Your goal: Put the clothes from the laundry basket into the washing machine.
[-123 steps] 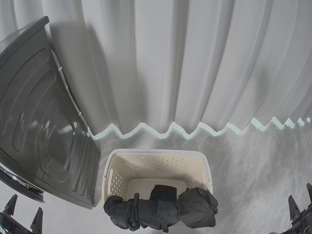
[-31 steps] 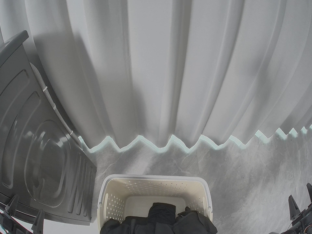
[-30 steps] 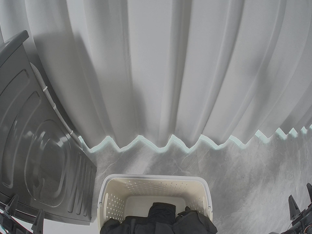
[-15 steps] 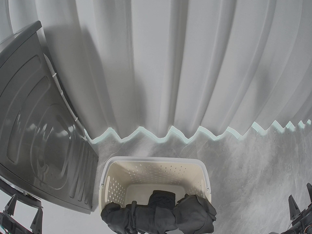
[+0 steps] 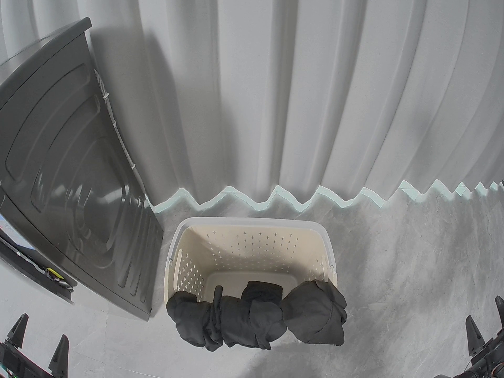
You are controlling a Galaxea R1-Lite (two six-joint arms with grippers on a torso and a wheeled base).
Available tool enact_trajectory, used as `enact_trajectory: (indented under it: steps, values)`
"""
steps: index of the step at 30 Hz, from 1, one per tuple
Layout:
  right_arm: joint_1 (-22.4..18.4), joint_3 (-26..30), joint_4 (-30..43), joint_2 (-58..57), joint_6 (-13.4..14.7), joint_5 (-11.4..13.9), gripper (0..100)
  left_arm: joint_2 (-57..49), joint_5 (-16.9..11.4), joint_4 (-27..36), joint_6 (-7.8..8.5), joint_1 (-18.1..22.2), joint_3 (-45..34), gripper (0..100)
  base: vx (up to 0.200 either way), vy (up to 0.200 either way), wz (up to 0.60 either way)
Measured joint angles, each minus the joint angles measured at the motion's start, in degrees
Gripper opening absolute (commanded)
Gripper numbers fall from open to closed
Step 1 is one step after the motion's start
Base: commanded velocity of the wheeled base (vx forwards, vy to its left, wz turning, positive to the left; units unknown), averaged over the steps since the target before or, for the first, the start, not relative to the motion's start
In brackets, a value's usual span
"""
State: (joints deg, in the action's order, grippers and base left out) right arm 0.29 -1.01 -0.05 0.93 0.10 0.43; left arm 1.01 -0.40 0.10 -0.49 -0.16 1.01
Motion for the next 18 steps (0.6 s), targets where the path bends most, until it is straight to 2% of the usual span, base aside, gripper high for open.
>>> enact_trajectory:
  steps: [18]
  values:
    - [0.0, 0.0, 0.0, 0.0, 0.0, 0.0, 100, 0.0, 0.0, 0.0, 0.00, 0.0, 0.0, 100, -0.200, 0.000, 0.00]
